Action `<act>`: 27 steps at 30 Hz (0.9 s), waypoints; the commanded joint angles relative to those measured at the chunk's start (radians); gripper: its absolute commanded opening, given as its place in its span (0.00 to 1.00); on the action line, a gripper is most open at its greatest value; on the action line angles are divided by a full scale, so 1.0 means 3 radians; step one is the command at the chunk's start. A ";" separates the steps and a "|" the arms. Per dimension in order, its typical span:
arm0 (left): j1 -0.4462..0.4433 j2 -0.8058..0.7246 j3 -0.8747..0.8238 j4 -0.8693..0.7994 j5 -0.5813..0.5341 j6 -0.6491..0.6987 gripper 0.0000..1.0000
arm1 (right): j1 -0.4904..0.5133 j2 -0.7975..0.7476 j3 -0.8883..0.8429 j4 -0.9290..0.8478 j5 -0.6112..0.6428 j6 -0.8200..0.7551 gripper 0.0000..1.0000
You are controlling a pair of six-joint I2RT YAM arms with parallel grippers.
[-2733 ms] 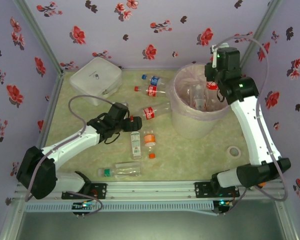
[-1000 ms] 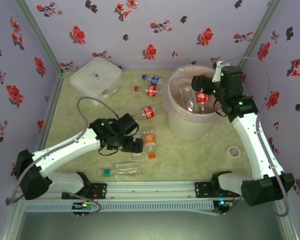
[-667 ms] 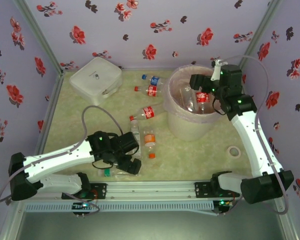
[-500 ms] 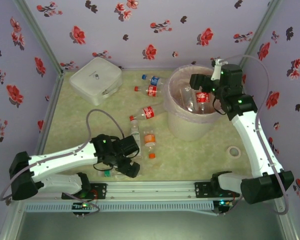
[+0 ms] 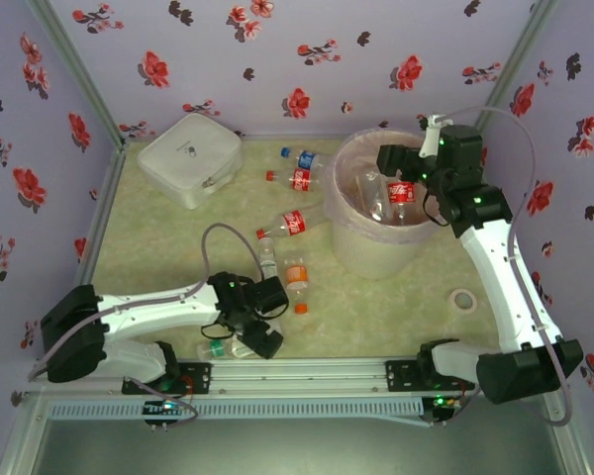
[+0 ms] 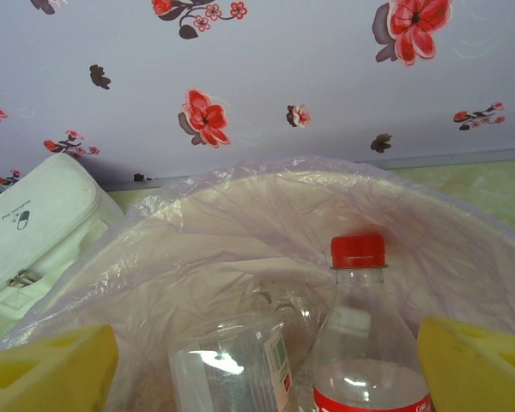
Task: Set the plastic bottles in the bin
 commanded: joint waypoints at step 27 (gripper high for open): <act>0.0589 -0.0421 0.0295 -0.0454 -0.0350 -0.0089 0.54 | 0.0025 -0.0106 0.0190 0.0021 -0.0206 0.0087 0.90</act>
